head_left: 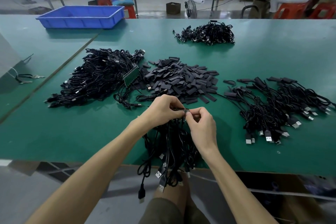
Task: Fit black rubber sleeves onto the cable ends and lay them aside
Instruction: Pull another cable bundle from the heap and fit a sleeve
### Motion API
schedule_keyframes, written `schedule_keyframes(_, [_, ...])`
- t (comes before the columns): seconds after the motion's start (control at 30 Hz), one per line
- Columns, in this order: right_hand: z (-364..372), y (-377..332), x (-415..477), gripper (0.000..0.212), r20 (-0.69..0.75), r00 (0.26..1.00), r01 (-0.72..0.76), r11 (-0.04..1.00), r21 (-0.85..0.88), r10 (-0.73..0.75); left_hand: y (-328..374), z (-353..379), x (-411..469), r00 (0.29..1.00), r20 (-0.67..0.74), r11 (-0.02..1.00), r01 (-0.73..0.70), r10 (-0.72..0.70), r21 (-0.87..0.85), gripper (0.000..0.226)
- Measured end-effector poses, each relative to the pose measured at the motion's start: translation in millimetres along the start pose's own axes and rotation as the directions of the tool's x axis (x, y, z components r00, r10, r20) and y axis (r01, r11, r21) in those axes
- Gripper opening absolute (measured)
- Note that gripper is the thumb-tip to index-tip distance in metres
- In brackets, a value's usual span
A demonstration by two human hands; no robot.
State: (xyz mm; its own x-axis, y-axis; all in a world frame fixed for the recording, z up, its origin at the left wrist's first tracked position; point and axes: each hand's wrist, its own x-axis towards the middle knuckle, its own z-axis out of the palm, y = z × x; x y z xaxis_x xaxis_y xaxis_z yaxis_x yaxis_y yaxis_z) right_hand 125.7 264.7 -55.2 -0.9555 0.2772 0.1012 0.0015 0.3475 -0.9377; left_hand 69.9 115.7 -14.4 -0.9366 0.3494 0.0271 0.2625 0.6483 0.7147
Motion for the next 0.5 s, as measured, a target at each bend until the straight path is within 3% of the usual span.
schedule_keyframes(0.5, [4.3,-0.9,1.4,0.01,-0.01,1.0,0.001,1.0,-0.014,-0.001,7.2,7.4,-2.0,0.992,-0.086,0.995,0.094,-0.092,0.029,0.014])
